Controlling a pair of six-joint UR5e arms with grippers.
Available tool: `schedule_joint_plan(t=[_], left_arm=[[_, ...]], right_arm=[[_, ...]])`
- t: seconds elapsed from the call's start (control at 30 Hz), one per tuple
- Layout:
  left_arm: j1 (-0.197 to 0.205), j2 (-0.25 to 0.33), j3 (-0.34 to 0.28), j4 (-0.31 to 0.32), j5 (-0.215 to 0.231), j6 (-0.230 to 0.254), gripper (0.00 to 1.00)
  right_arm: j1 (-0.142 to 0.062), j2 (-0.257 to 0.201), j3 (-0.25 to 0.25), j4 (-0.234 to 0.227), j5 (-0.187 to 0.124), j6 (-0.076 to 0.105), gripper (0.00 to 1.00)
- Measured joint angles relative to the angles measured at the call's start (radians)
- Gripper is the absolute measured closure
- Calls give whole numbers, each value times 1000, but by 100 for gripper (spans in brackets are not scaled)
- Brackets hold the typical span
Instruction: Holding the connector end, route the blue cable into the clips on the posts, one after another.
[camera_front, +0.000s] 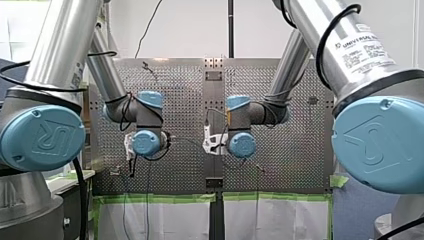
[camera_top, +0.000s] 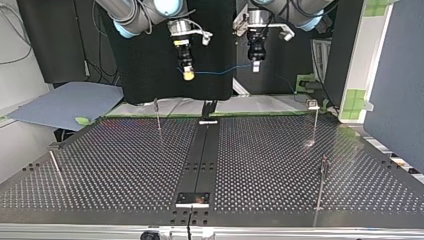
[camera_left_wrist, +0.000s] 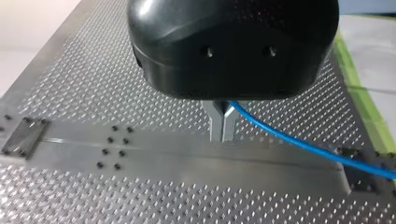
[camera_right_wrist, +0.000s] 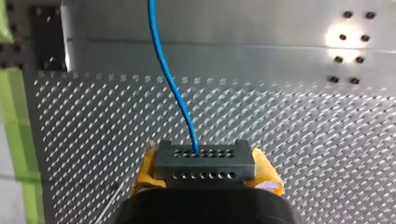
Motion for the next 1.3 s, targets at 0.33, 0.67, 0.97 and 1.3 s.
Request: schedule_joint_plan(t=[0.33, 0.67, 0.97, 1.3], left_arm=[[30, 89, 60, -89, -7, 5, 100], [61, 181, 143, -180, -10, -29, 100], [93, 267, 201, -266, -22, -72, 100], [135, 362, 257, -362, -23, -77, 100]], right_arm=[[10, -94, -29, 77, -93, -10, 100], [22, -183, -114, 158, -146, -7, 100], [28, -252, -182, 192, -159, 28, 100], [39, -181, -271, 224, -203, 51, 100]])
